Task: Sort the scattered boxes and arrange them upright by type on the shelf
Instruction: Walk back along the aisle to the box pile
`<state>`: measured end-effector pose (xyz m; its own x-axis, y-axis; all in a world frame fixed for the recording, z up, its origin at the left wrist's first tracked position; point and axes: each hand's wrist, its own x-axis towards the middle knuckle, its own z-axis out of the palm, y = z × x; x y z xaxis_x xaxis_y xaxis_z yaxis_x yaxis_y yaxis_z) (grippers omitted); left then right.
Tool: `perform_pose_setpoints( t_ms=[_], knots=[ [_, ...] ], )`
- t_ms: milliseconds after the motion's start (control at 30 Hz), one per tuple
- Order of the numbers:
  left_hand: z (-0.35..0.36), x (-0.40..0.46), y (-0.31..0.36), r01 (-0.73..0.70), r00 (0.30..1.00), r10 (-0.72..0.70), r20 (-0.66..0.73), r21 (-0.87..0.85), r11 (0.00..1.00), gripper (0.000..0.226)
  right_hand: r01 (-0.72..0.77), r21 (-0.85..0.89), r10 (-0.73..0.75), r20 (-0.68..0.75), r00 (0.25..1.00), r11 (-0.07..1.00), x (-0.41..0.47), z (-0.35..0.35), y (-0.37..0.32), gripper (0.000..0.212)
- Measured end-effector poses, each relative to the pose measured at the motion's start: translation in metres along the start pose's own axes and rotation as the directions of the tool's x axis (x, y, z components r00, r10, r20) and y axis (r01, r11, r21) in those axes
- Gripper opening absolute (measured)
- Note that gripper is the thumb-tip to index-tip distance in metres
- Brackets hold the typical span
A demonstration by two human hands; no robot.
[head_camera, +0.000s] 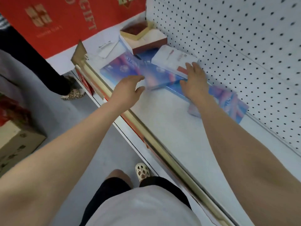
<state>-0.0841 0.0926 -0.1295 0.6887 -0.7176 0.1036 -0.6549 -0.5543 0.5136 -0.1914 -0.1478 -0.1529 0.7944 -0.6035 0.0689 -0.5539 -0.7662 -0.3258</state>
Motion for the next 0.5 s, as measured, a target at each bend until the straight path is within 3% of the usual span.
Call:
perform_pose_setpoints(
  t_ms=[133, 267, 433, 500],
  knots=[
    [0.009, 0.052, -0.018, -0.100, 0.988, 0.094, 0.124, 0.042, 0.994, 0.043, 0.000, -0.071, 0.005, 0.076, 0.997, 0.997, 0.011, 0.019, 0.001, 0.069],
    [0.021, 0.090, -0.032, -0.206, 0.963, 0.194, 0.189, 0.046, 0.978, 0.047, -0.069, -0.061, 0.066, -0.037, 0.997, 0.996, -0.017, 0.029, -0.023, 0.060],
    [0.029, 0.120, -0.041, -0.259, 0.930, 0.207, 0.305, 0.139, 0.956, 0.077, -0.056, -0.013, 0.050, -0.287, 0.957, 0.998, -0.050, 0.044, -0.066, 0.038],
    [0.031, 0.127, -0.044, -0.257, 0.917, 0.177, 0.357, 0.190, 0.948, 0.089, -0.160, 0.041, 0.164, -0.364, 0.917, 0.986, -0.048, 0.042, -0.072, 0.041]
  ],
)
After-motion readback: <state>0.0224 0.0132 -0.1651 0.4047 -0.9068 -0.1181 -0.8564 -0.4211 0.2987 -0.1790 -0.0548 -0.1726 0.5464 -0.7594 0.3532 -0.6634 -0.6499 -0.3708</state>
